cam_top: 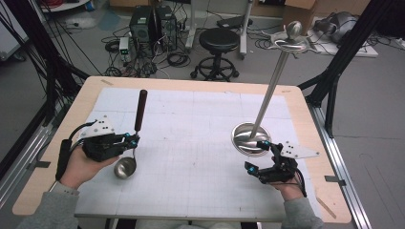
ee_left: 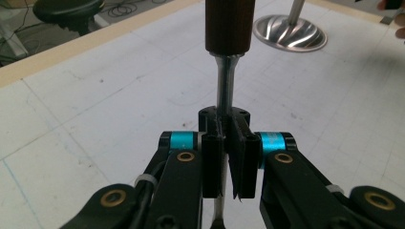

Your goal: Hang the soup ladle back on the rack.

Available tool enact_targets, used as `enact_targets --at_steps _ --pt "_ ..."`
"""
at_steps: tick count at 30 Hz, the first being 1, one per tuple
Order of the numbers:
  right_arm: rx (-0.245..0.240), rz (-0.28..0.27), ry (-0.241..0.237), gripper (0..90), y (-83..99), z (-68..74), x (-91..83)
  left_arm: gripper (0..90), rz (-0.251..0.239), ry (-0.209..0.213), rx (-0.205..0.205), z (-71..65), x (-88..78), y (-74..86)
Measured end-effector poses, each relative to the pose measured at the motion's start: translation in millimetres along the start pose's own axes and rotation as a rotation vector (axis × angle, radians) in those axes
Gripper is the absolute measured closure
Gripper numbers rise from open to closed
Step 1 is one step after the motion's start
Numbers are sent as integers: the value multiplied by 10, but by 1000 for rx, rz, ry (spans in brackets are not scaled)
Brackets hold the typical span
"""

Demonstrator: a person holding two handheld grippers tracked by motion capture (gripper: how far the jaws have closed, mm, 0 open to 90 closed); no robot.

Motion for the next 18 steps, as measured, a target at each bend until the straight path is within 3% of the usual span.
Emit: enact_targets --at_steps 6,12,18 --pt "5 -2 2 35 -2 1 -7 842 -76 -9 -17 -37 33 -55" --pt "4 -7 3 35 -4 -1 -8 842 -141 -34 -8 -92 95 -143" --pt "5 -10 2 35 -6 0 -15 842 -177 -24 -6 -183 208 -241"
Point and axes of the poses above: each handheld gripper's, and its own axes: x roughly forward along the jaws, y roughly out of its underside, z roughly to its left, the point moved 2 cm from there along x, roughly forward along the jaws, and after that the axes turned 4 degrees about -x, right-handed, at the moved point
